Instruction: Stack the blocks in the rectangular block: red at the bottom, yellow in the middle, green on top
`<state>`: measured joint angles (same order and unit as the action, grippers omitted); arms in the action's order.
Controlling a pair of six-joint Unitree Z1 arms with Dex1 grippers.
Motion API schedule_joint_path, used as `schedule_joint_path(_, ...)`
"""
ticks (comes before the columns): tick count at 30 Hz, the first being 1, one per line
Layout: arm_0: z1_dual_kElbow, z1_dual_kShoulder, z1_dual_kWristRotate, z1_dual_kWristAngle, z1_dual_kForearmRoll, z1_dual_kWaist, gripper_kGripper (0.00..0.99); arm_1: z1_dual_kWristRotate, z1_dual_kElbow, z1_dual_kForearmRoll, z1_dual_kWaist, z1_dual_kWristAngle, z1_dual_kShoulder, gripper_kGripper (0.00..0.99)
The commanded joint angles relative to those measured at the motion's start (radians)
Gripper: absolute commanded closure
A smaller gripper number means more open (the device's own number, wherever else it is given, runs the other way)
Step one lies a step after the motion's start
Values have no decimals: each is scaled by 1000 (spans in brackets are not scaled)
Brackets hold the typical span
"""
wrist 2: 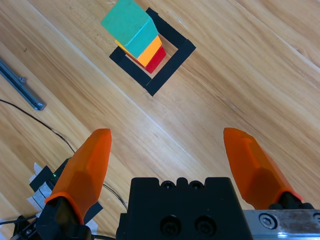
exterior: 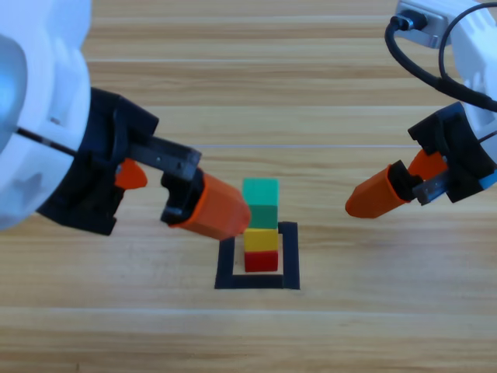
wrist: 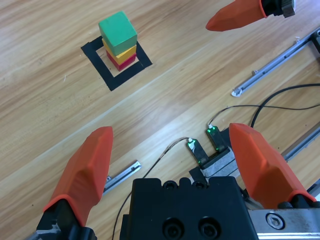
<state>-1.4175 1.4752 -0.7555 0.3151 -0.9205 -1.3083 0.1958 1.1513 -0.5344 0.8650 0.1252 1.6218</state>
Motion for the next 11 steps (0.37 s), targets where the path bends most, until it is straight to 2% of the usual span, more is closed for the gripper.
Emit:
schedule_joint_path(1,34,0,-13,12,28,-16,0,-7,-18,16,-23,-22,59,4)
schedule_joint_path(11,46,4,-18,15,38,-16,0,-7,-16,17,-23,-29,59,4)
